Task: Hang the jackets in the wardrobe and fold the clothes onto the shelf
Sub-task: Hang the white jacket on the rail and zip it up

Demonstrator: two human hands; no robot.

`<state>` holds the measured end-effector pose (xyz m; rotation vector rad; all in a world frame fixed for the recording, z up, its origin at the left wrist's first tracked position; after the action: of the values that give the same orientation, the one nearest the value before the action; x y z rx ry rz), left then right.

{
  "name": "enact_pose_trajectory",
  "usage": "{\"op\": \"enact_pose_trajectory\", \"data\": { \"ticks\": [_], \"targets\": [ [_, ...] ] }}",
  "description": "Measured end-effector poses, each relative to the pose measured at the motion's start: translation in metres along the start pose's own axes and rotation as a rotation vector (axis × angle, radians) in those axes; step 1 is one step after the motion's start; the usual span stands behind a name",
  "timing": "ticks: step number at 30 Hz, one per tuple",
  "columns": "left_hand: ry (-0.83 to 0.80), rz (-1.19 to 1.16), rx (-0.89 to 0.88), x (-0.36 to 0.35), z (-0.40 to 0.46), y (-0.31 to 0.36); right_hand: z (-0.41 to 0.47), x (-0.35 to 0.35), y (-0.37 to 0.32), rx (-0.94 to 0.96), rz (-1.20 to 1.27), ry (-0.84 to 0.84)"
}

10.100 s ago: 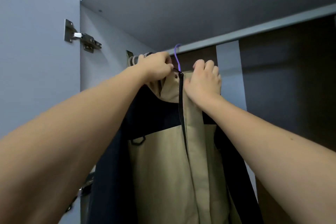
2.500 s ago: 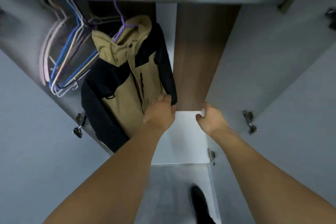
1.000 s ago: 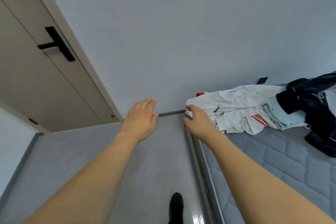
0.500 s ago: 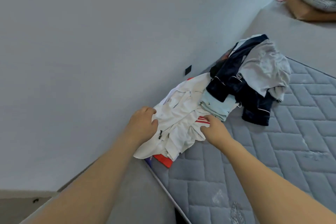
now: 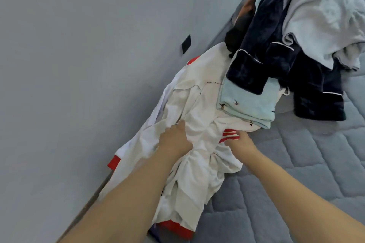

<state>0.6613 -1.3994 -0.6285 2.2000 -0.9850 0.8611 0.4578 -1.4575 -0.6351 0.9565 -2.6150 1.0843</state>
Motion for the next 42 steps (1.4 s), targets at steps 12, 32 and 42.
{"op": "enact_pose_trajectory", "data": {
  "ticks": [12, 32, 42],
  "targets": [
    [-0.681, -0.451, -0.096, -0.009, -0.052, -0.043, 0.054, -0.043, -0.005, -0.316, 0.514, 0.037],
    [-0.250, -0.227, -0.100, -0.014, -0.014, -0.066, -0.038, -0.031, 0.083, -0.371, -1.104, -0.587],
    [-0.445, -0.548, -0.119, 0.012, -0.030, -0.065, 0.050, -0.045, -0.042, 0.330, -0.927, 0.042]
  ]
}}
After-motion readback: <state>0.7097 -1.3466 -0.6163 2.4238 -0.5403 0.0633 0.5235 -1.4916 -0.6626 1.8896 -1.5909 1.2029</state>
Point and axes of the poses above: each hand's wrist, its own z-axis towards the middle knuckle, its own x-axis out of the back of the hand, y = z × x, the point moved 4 cm from there along z, towards the middle knuckle
